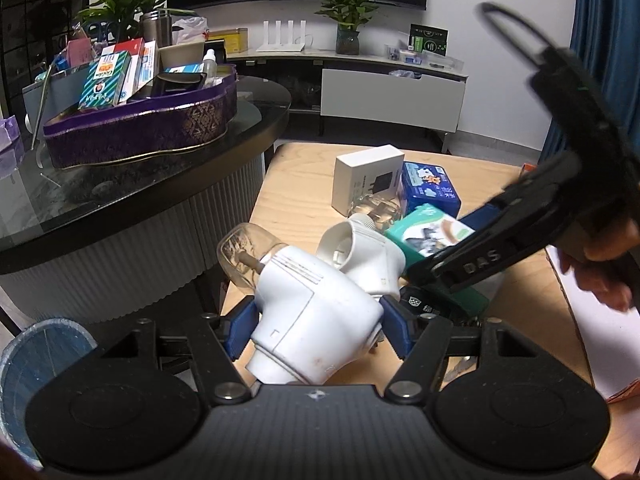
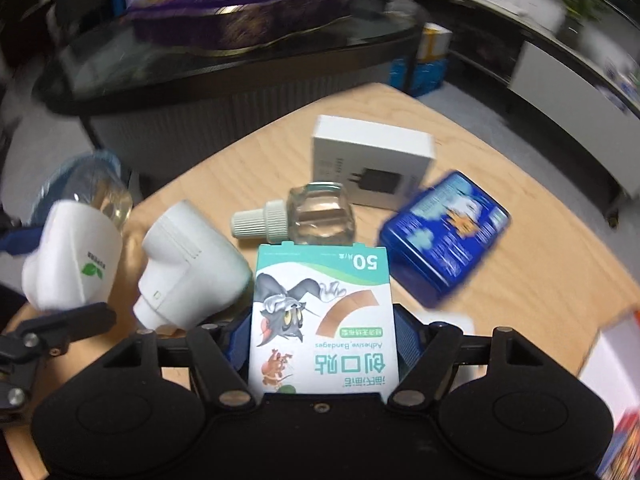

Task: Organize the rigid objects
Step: 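Grasp the white diffuser with the left tool while the right tool grasps the green bandage box, then carry the white diffuser and green bandage box with both tools over the tray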

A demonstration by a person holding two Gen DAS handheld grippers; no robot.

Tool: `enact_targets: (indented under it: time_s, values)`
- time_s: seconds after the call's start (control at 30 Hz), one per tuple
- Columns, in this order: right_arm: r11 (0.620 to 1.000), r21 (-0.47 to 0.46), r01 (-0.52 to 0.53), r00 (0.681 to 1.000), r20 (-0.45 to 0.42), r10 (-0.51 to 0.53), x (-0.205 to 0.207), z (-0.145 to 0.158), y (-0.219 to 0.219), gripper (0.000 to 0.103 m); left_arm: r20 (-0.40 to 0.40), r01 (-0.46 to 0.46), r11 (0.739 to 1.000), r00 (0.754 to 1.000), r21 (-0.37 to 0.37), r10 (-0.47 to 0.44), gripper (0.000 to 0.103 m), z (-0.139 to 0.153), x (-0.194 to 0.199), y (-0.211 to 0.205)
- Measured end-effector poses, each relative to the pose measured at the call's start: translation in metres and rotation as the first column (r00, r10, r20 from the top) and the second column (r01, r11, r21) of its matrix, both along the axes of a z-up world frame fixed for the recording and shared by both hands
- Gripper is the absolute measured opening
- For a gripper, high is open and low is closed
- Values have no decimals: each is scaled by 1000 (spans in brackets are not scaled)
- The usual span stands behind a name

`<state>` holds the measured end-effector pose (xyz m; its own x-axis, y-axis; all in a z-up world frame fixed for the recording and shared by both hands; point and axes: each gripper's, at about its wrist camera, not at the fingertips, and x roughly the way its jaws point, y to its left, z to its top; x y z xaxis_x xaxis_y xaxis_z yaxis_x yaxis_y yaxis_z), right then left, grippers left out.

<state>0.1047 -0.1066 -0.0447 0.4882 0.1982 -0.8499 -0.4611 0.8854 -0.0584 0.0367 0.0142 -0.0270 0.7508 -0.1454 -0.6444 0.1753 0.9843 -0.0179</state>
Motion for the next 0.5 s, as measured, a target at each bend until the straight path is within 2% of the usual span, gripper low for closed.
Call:
enact_targets:
  time_s: [0.13,0.23,0.4,0.5]
  values:
    - [994,59,91,993,74,-95,-32,23,-20,84,14,23,1000,1000,6,-23,67,3,-4,-6]
    - [981,109,162,975,132,-176,-58,46,-37,84,30,46,999,999,-5,-45,67,9,-9,-10]
    - [941,140,308,923,196,-331,-108,73,-73,84,71,106,994,992,-10,-105,67,25,-21,-25]
    - [902,147,406,875,220,-430,-135,82,-98,84,106,154,988,982,0,-153,67,36,-26,-44]
